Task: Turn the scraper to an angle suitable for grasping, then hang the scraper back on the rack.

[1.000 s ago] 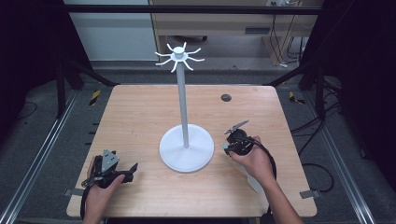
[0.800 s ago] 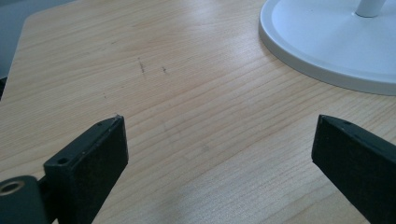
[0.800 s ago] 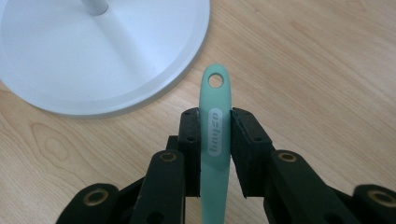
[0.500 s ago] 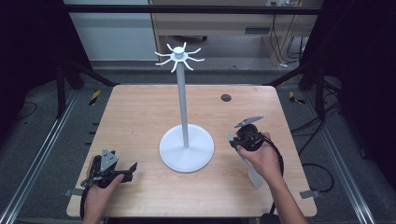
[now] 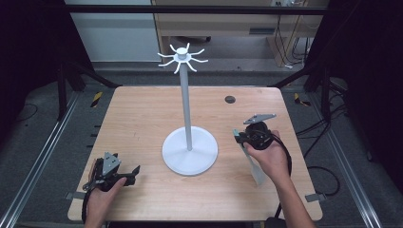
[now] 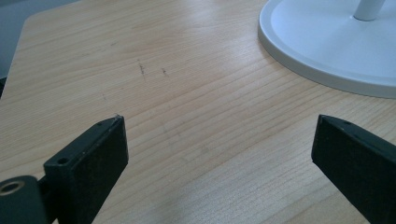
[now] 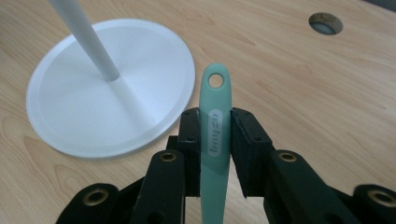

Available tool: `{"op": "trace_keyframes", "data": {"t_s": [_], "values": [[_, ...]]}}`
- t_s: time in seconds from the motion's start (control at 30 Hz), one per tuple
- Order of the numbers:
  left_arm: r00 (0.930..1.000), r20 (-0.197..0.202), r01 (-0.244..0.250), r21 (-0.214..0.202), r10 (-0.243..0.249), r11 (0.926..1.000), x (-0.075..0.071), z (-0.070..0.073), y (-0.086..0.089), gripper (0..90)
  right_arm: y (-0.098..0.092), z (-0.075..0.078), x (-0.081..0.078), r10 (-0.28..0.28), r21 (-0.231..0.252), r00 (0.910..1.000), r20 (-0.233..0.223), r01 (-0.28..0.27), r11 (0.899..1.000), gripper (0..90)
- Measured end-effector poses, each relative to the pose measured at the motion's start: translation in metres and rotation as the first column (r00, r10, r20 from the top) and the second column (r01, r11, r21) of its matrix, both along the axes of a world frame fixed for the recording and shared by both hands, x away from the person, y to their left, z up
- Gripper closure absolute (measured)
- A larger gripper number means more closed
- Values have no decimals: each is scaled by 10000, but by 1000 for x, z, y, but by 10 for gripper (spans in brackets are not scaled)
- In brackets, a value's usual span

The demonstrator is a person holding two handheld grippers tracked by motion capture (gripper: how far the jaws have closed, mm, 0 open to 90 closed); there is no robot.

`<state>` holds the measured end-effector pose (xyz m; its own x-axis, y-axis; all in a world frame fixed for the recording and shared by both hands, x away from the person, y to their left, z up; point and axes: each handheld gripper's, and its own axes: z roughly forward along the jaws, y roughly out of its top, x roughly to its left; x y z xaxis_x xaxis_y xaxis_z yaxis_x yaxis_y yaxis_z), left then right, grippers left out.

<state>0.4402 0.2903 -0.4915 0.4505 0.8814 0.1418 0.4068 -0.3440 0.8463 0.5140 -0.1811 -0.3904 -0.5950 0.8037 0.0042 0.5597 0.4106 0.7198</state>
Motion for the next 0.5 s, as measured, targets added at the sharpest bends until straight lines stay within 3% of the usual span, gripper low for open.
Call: {"op": "trace_keyframes", "data": {"t_s": [0.3,0.37,0.5], "values": [[10000,32,3,70,-3,10000,0,0,-1,33,1,22,-4,-124,732,9961,878,60,9973,745],[10000,40,-18,53,18,10000,0,0,0,33,2,30,-5,-106,919,9921,1249,-9,9958,745],[10000,42,-22,39,22,10000,0,0,0,33,5,39,-6,-111,1147,9877,1561,-69,9934,745]]}}
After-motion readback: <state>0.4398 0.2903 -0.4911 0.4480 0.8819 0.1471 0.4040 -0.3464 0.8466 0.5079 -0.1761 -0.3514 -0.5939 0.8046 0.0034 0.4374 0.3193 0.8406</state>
